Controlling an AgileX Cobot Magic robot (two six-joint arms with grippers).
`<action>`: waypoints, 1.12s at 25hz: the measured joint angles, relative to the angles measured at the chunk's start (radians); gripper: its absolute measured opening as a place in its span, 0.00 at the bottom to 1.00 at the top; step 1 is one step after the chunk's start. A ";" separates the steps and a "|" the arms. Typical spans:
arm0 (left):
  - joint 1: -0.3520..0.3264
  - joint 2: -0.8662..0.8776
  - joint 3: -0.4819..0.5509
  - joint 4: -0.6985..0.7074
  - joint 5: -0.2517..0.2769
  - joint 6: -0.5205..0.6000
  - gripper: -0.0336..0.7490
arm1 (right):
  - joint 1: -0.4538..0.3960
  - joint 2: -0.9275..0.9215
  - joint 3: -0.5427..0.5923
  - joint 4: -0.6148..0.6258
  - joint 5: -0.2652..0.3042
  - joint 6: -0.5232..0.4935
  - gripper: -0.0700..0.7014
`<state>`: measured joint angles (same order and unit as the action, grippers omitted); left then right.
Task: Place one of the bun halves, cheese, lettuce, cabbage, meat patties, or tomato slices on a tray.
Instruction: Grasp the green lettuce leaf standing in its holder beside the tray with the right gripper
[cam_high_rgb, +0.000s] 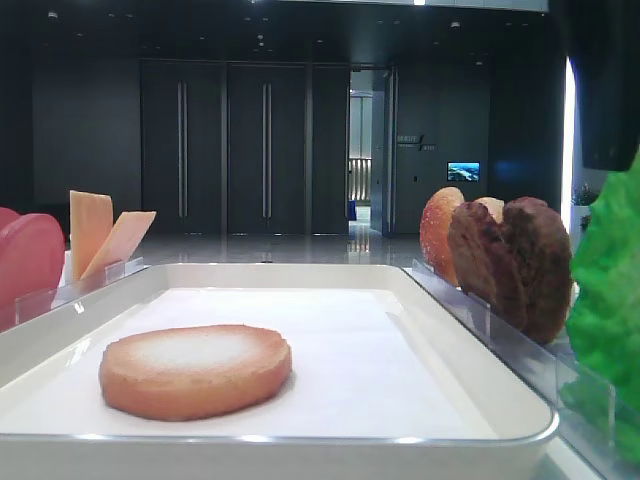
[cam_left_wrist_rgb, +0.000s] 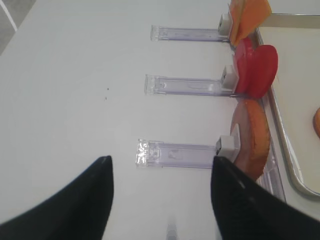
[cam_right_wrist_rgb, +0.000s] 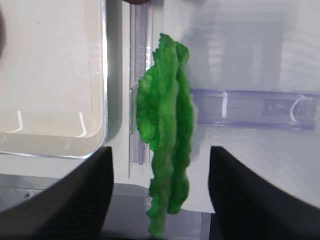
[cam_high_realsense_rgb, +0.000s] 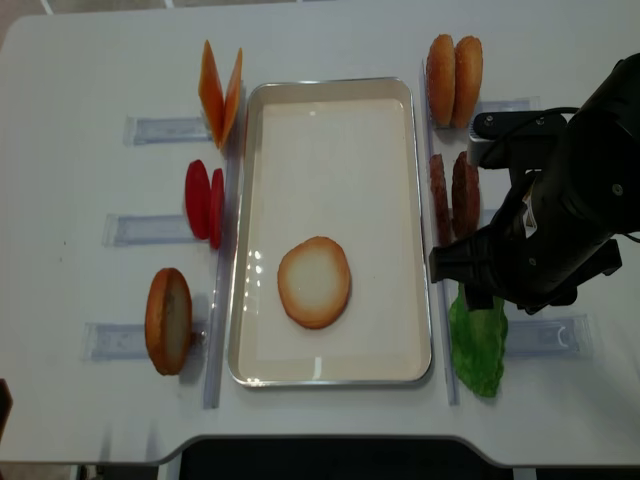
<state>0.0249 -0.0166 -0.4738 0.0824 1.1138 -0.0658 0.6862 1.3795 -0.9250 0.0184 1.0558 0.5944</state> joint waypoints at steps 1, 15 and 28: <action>0.000 0.000 0.000 0.000 0.000 0.000 0.64 | 0.000 0.000 0.000 0.000 -0.003 0.000 0.60; 0.000 0.000 0.000 0.000 0.000 0.000 0.64 | 0.000 0.000 0.000 -0.003 -0.043 -0.001 0.33; 0.000 0.000 0.000 0.000 0.000 0.000 0.64 | 0.000 0.000 0.000 -0.008 -0.041 -0.043 0.13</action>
<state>0.0249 -0.0166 -0.4738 0.0824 1.1138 -0.0658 0.6862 1.3795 -0.9247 0.0109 1.0143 0.5515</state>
